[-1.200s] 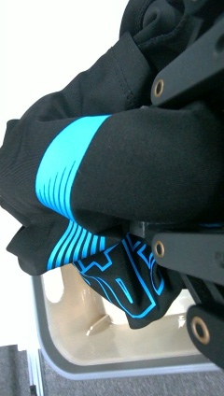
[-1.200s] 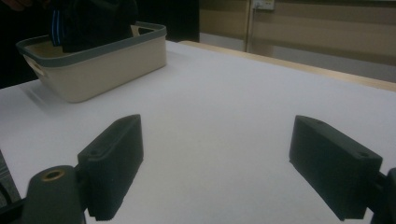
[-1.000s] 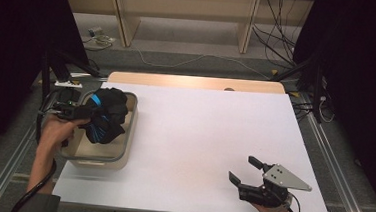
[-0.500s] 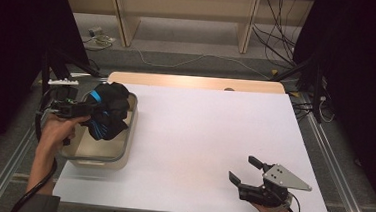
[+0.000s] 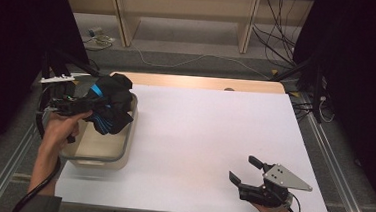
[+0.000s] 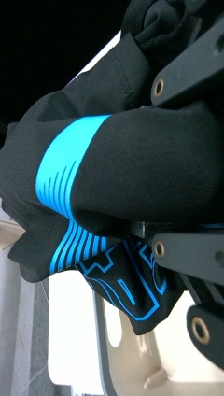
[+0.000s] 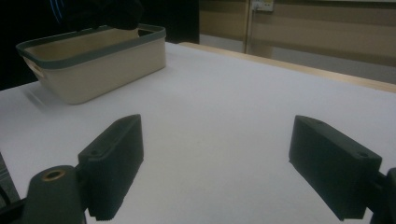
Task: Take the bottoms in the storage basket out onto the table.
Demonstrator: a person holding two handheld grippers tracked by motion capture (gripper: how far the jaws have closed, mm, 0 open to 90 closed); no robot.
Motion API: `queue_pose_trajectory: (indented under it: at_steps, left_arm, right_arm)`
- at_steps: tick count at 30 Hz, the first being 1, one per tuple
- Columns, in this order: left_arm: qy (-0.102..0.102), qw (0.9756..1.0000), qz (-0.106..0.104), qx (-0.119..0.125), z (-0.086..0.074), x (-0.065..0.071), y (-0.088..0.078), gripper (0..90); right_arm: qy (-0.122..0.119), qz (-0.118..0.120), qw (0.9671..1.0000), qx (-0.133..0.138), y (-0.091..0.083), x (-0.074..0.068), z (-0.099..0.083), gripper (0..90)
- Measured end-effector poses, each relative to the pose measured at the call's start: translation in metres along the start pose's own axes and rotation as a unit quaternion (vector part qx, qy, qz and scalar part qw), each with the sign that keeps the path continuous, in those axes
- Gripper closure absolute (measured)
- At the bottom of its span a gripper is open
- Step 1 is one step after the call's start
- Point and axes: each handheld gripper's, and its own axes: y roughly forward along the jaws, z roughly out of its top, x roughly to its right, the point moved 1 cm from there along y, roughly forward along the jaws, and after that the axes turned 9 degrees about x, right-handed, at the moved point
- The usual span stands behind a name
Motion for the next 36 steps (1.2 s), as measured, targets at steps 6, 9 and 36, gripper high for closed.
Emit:
queue_pose_trajectory:
  at_steps: [6, 9, 36]
  left_arm:
    - [-0.008, 0.9997, -0.021, 0.012, 0.002, 0.006, 0.001, 61.8]
    - [-0.012, 0.9995, -0.023, 0.019, 0.001, 0.009, 0.002, 61.7]
    - [-0.039, 0.9967, -0.054, 0.045, -0.007, 0.027, 0.021, 61.3]
  right_arm:
    - [0.0, -0.001, 1.0, 0.0, 0.0, 0.0, 0.0, 18.6]
    - [0.001, -0.001, 1.0, 0.0, 0.0, 0.0, 0.0, 18.6]
    - [0.0, -0.001, 1.0, 0.001, -0.001, 0.0, 0.0, 18.7]
